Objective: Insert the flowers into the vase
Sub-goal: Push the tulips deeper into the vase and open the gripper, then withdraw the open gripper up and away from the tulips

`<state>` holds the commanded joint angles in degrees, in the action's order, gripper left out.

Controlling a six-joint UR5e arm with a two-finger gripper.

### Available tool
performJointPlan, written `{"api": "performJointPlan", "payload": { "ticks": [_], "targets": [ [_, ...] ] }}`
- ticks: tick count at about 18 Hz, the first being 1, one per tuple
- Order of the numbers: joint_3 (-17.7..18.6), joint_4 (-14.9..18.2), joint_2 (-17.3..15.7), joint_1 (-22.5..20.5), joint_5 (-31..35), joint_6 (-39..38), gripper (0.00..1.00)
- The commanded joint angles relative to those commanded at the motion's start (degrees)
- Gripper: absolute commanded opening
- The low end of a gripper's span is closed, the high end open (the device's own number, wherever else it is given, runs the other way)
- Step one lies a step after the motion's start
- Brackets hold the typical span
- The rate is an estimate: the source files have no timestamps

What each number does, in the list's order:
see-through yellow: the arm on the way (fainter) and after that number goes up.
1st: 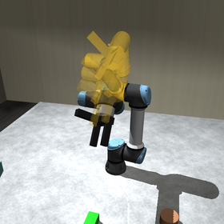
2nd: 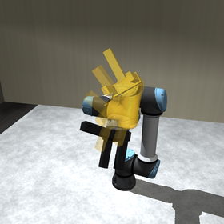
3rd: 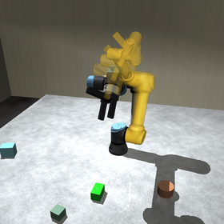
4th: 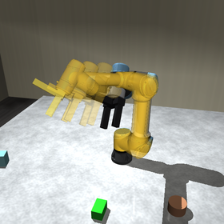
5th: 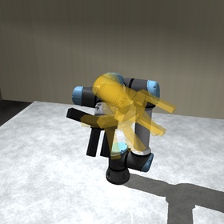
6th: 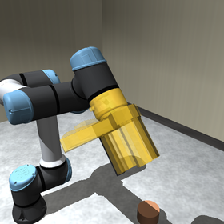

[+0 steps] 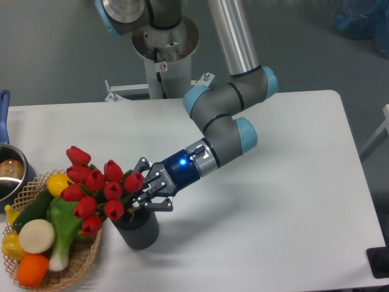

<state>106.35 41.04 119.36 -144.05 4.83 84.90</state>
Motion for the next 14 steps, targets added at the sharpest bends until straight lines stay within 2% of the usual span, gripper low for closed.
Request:
{"api": "performJointPlan", "payload": {
  "ticks": [8, 10, 11, 13, 14],
  "targets": [
    [0.62, 0.09, 0.00, 0.00, 0.00, 1.50, 0.38],
    [0.62, 0.09, -0.09, 0.00, 0.00, 1.59, 0.42],
    [0.62, 0.09, -0.09, -0.09, -0.09, 1.59, 0.47],
    [0.53, 0.00, -0.18, -0.44, -0.09, 2.37, 0.72],
    [0.62, 0.09, -0.35, -0.53, -0.09, 2.72, 0.75]
  ]
}}
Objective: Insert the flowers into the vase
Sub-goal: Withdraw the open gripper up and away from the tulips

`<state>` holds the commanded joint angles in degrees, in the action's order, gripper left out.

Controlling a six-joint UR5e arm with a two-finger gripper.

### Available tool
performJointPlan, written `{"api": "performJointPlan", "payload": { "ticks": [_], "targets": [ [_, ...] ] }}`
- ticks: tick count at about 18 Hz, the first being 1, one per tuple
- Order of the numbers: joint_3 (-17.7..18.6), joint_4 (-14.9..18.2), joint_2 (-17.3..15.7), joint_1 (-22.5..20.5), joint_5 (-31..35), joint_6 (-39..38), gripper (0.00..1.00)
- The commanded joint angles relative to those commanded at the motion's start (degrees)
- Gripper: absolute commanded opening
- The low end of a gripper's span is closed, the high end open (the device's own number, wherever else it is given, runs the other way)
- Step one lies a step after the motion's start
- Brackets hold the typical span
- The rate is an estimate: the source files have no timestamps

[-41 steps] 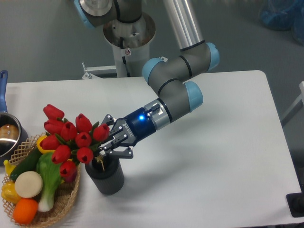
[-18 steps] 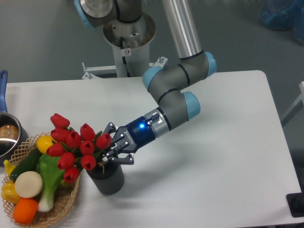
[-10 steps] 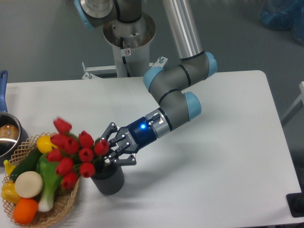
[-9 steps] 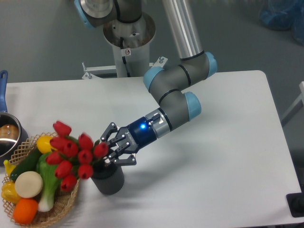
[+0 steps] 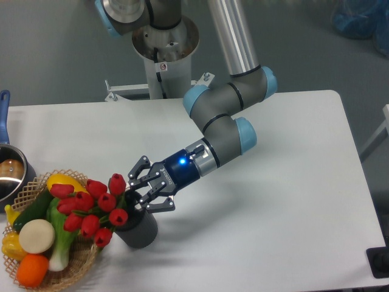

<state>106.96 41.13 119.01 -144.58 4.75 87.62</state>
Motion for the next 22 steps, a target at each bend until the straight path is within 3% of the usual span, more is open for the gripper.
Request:
{"api": "performJointPlan", "payload": {
  "ticks": [2, 4, 8, 13, 22],
  "targets": [
    [-0.09, -0.09, -0.26, -0.70, -0.09, 0.35, 0.93],
    [0.09, -0.09, -0.53, -1.66, -0.09, 0.44, 1.00],
    [-0.44, -0.09, -1.58, -4.03, 0.17, 3.42, 1.00],
    [-4.56, 0.09, -2.99, -9.83, 0.79, 2.29, 1.00],
    [-12.82, 0.26, -5.35, -11.52, 17.29, 1.94, 1.00]
  ]
}}
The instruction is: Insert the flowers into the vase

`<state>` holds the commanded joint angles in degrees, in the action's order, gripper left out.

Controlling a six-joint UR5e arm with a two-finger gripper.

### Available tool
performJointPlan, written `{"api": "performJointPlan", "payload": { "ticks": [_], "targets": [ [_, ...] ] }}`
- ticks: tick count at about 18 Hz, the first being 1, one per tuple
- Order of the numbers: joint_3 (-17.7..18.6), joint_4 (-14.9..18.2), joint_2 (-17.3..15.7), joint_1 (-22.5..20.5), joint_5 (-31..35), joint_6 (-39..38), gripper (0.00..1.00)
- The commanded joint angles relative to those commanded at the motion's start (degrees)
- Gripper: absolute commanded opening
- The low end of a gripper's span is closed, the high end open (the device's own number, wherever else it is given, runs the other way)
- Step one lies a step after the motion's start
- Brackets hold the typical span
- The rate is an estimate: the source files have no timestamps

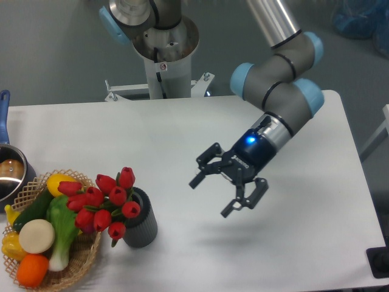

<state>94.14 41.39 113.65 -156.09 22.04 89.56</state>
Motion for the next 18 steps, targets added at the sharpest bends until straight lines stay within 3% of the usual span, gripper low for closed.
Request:
{"api": "performJointPlan", "payload": {
  "ticks": [6, 10, 12, 15, 18],
  "targets": [
    [-5.81, 0.18, -1.94, 0.35, 13.28, -6.06, 1.00],
    [-3.88, 1.75, -7.29, 0.35, 20.75, -6.59, 1.00],
    [-1.08, 4.30, -11.15, 0.18, 28.45, -6.51, 1.00],
    [0.34, 4.74, -14.76, 0.09, 41.54, -6.33, 1.00],
    [1.14, 7.55, -18.45, 0.17, 46.85, -6.33, 1.00]
  ]
}}
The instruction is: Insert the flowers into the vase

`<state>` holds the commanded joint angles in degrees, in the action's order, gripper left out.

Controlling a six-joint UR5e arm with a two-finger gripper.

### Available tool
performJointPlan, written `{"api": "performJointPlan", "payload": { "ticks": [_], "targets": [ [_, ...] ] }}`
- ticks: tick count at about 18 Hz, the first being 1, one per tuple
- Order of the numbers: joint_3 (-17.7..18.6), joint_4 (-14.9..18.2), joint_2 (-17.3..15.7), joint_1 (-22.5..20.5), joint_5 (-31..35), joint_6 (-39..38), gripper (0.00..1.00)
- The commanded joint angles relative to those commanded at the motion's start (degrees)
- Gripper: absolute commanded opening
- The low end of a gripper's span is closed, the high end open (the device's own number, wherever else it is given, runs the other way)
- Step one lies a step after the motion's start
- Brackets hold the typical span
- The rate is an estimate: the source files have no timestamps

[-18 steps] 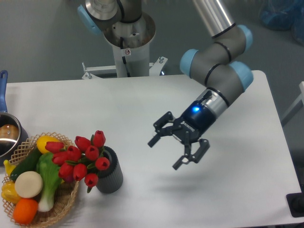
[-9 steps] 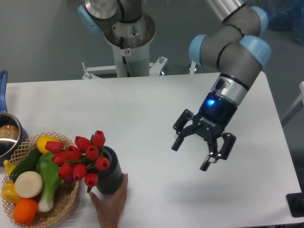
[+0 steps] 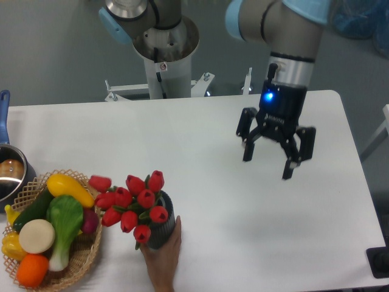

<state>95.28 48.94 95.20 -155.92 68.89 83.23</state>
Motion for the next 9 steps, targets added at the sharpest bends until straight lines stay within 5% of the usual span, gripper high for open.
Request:
{"api": "performJointPlan", "payload": {
  "ticks": [3, 9],
  "targets": [
    [2.61, 5.54, -4.40, -0.08, 3.71, -1.74, 1.00],
    [5.27, 4.50, -8.45, -0.61, 9.65, -7.91, 1.00]
  ]
}}
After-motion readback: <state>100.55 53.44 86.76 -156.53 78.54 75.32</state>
